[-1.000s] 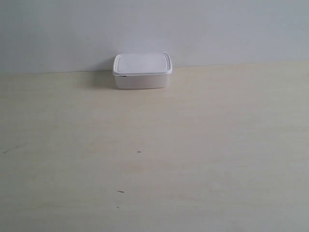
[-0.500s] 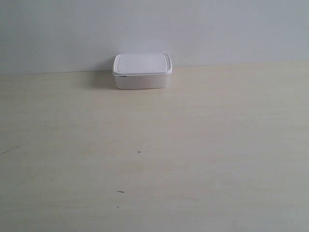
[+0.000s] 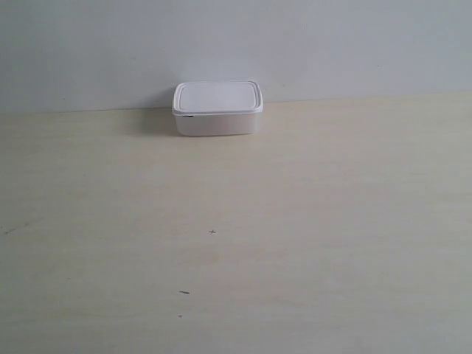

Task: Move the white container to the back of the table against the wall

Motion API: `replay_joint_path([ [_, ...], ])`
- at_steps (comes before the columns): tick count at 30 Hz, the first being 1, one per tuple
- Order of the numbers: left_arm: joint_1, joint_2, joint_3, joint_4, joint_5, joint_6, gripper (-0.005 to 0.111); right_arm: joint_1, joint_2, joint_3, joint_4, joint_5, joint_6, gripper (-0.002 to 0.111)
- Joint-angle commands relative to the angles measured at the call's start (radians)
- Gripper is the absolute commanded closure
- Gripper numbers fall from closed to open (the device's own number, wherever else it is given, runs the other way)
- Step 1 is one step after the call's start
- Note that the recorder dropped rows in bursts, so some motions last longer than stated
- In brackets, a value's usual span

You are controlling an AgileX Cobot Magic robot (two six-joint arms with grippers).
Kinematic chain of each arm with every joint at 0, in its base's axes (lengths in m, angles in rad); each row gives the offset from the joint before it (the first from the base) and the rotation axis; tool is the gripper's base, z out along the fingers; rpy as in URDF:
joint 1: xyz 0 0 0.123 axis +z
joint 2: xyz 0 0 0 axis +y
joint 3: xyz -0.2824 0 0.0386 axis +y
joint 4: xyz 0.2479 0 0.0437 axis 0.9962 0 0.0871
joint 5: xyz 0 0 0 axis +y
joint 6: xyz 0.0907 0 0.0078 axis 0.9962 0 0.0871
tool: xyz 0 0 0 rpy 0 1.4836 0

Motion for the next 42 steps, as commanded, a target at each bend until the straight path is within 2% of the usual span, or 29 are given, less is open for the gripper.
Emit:
replay_joint_path([
  [1,0.000,0.000,0.003,-0.006,-0.001,-0.003,0.107,0.000,-0.005,0.004,-0.009,0.105,-0.004,0.108],
  [8,0.000,0.000,0.003,-0.006,-0.003,0.040,0.107,0.000,-0.005,0.004,-0.011,0.358,-0.004,0.108],
  [14,0.000,0.000,0.003,-0.006,0.022,0.166,0.107,0.000,-0.005,0.004,-0.011,0.362,-0.004,0.108],
  [38,0.000,0.000,0.001,-0.006,0.021,0.164,0.107,0.000,-0.005,0.004,-0.011,0.358,-0.004,0.108],
  [42,0.000,0.000,-0.059,-0.006,-0.007,0.191,0.107,0.000,-0.005,0.004,-0.011,0.358,-0.004,0.108],
])
